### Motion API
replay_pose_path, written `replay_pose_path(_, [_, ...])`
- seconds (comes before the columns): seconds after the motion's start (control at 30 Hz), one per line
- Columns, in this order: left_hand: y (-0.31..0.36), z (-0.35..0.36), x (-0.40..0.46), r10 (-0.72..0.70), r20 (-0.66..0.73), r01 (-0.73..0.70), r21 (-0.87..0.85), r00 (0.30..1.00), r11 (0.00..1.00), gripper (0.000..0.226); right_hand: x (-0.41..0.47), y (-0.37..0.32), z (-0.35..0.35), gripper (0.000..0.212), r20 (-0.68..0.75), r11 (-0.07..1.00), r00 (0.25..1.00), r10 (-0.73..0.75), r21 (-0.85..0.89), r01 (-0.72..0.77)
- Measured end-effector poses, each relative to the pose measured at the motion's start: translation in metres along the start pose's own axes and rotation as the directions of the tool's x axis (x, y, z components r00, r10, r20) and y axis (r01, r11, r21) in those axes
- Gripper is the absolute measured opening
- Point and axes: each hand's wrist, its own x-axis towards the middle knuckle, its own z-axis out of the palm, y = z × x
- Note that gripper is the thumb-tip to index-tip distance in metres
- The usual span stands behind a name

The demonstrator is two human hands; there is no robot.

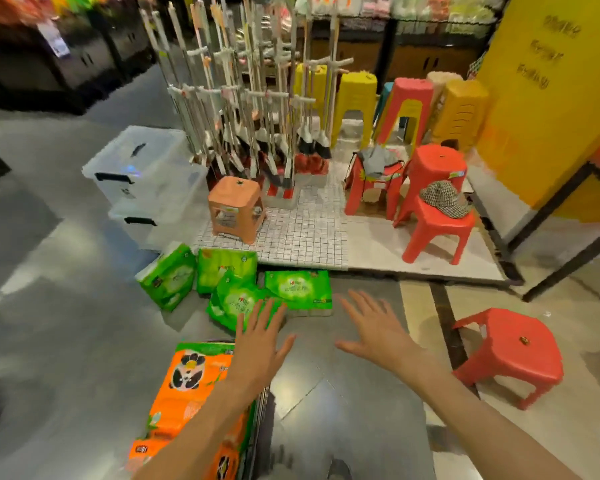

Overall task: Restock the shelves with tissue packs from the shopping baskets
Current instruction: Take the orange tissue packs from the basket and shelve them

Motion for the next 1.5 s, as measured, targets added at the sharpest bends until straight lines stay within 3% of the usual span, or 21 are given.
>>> replay_pose_path(0.13, [-0.007,-0.01,0.053,-0.147,-0.022,0.147,-0.027,0.989,0.989,0.086,0.088,0.022,-0.03,0.1,0.009,0.984,0.985,-0.171,-0.041,0.172])
replay_pose_path(0.3, [-0.042,-0.015,0.107,-0.351,-0.077,0.351,-0.018,0.933,0.936,0.077,0.203,0.018,-0.056,0.11,0.029,0.922,0.929,-0.37,-0.11,0.371])
replay_pose_path(0.37, [-0.057,-0.018,0.122,-0.422,-0.084,0.423,-0.007,0.903,0.906,0.076,0.245,0.006,-0.067,0.103,0.071,0.882,0.896,-0.439,-0.156,0.444])
replay_pose_path(0.6, [-0.105,-0.034,0.144,-0.682,-0.175,0.677,-0.093,0.71,0.73,0.074,0.357,-0.054,-0.102,0.103,0.153,0.673,0.708,-0.689,-0.227,0.704])
replay_pose_path(0.77, [-0.121,-0.039,0.129,-0.859,-0.231,0.853,-0.161,0.456,0.496,0.068,0.423,-0.124,-0.101,0.11,0.252,0.436,0.491,-0.834,-0.243,0.866])
replay_pose_path(0.9, [-0.118,-0.036,0.116,-0.958,-0.248,0.951,-0.232,0.144,0.203,0.068,0.458,-0.186,-0.1,0.103,0.328,0.163,0.248,-0.912,-0.266,0.95])
replay_pose_path(0.97, [-0.106,-0.035,0.114,-0.976,-0.216,0.96,-0.274,-0.004,0.057,0.068,0.463,-0.21,-0.098,0.099,0.363,0.035,0.122,-0.924,-0.235,0.971])
replay_pose_path(1.1, [-0.073,-0.026,0.114,-0.953,-0.207,0.921,-0.366,-0.219,-0.132,0.072,0.46,-0.251,-0.096,0.1,0.461,-0.223,-0.106,-0.881,-0.208,0.952])
replay_pose_path(1.2, [-0.049,-0.017,0.111,-0.908,-0.176,0.863,-0.422,-0.379,-0.278,0.08,0.45,-0.276,-0.085,0.113,0.525,-0.378,-0.243,-0.816,-0.164,0.911])
replay_pose_path(1.37, [-0.027,0.012,0.095,-0.82,-0.076,0.738,-0.488,-0.568,-0.466,0.064,0.419,-0.316,-0.055,0.117,0.585,-0.522,-0.382,-0.715,-0.084,0.849])
replay_pose_path(1.5, [-0.022,0.029,0.084,-0.769,-0.016,0.658,-0.531,-0.639,-0.535,0.075,0.4,-0.34,-0.032,0.112,0.633,-0.606,-0.446,-0.633,-0.047,0.794])
